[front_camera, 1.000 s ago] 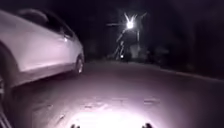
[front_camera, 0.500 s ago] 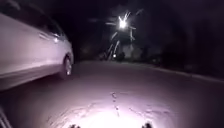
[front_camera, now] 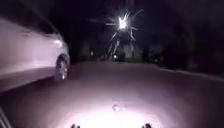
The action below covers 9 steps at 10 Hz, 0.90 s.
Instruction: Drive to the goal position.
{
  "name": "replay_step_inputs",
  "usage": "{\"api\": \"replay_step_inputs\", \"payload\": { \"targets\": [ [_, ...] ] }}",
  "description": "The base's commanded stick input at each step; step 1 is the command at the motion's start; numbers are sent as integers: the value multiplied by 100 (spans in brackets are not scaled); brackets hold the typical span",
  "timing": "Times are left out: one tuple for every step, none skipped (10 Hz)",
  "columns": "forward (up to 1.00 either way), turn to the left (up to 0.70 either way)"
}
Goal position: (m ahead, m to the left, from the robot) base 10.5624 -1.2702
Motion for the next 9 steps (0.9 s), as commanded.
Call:
{"api": "replay_step_inputs", "payload": {
  "targets": [
    [85, 0],
    [85, 0],
    [85, 0],
    [85, 0],
    [85, 0],
    [85, 0],
    [85, 0],
    [85, 0],
    [85, 0]
  ]
}}
